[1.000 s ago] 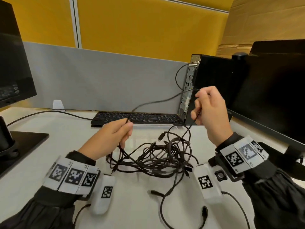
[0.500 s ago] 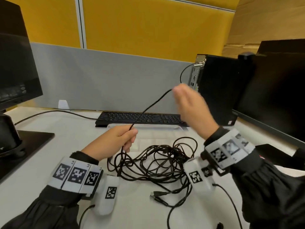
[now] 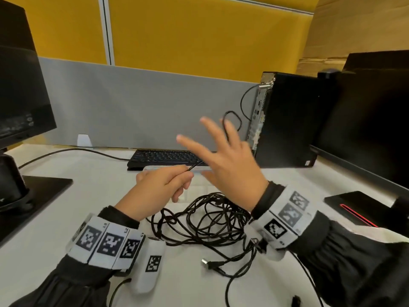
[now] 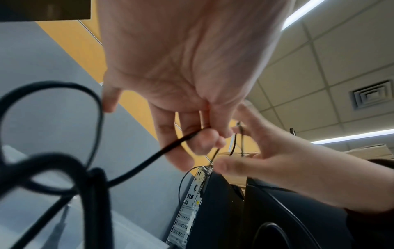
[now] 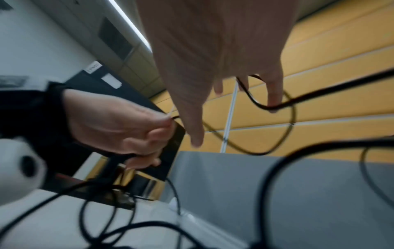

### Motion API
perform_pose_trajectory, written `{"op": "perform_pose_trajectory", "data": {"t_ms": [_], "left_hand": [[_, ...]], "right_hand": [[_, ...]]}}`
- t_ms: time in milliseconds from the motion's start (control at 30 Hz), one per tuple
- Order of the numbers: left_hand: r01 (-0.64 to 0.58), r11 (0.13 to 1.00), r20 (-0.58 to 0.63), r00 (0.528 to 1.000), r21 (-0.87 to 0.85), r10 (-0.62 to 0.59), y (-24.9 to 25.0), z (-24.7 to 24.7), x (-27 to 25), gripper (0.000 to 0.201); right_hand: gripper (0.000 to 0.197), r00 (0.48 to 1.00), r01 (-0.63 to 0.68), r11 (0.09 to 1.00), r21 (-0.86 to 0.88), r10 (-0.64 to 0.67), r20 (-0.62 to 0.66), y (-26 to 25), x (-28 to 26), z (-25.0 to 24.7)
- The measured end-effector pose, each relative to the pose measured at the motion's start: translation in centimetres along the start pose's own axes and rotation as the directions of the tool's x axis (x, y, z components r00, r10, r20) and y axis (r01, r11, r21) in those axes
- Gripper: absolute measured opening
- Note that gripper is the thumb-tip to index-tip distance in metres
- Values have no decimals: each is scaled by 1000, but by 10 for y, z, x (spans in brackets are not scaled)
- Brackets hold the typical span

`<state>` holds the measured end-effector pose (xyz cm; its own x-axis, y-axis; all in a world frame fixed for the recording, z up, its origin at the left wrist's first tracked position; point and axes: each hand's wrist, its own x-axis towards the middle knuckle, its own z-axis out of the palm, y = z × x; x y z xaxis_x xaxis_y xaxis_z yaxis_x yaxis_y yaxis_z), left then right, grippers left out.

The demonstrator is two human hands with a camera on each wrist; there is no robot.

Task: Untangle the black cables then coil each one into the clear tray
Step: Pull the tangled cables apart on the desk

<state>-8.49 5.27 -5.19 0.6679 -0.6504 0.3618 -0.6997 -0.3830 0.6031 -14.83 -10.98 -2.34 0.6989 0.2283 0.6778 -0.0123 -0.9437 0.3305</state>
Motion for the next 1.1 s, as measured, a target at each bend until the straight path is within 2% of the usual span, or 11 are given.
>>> {"op": "perform_pose_trajectory", "data": {"t_ms": [100, 200, 333, 400, 433, 533, 667, 767, 867, 1000, 1100], "left_hand": [[-81, 991, -63, 995, -106, 74, 5, -4, -2, 33], [-97, 965, -72, 994, -242, 82, 6, -8, 0, 33], [2, 948, 0, 1000, -318, -2, 1, -6, 1, 33], [43, 954, 14, 999, -297, -41, -3, -3, 2, 34], [50, 955, 3, 999, -293, -52, -4, -3, 2, 34], [23, 958, -84, 995, -285, -49, -4, -4, 6, 32], [-84, 984, -186, 981, -155, 54, 19, -3, 9, 30], [-205, 976, -184, 964, -68, 189, 52, 3, 12, 28], [-272, 961, -169, 950, -40, 262, 70, 12, 14, 26], [-204, 964, -26, 979, -169, 202, 55, 29, 18, 20], [-53, 996, 297, 952, -72, 72, 37, 44, 17, 26]], "right_hand": [[23, 980, 114, 978, 175, -140, 142, -5, 3, -2], [30, 887, -147, 829, 539, -131, 443, 12, 12, -19], [34, 891, -443, 242, 863, 223, 395, 47, 20, -38], [35, 773, -379, -118, 918, 505, 384, 70, 22, -40], [36, 696, -331, -191, 924, 612, 376, 80, 22, -41], [36, 623, -389, -38, 920, 726, 293, 94, 11, -40], [13, 819, -513, 179, 839, 395, 417, 63, -4, -38], [40, 822, -569, 105, 816, 111, 559, 44, -6, -42], [36, 826, -561, -8, 828, 53, 561, 45, -4, -49], [33, 876, -470, 92, 878, 169, 451, 47, -5, -53], [31, 843, -385, -13, 923, 401, 357, 62, -3, -56]]}}
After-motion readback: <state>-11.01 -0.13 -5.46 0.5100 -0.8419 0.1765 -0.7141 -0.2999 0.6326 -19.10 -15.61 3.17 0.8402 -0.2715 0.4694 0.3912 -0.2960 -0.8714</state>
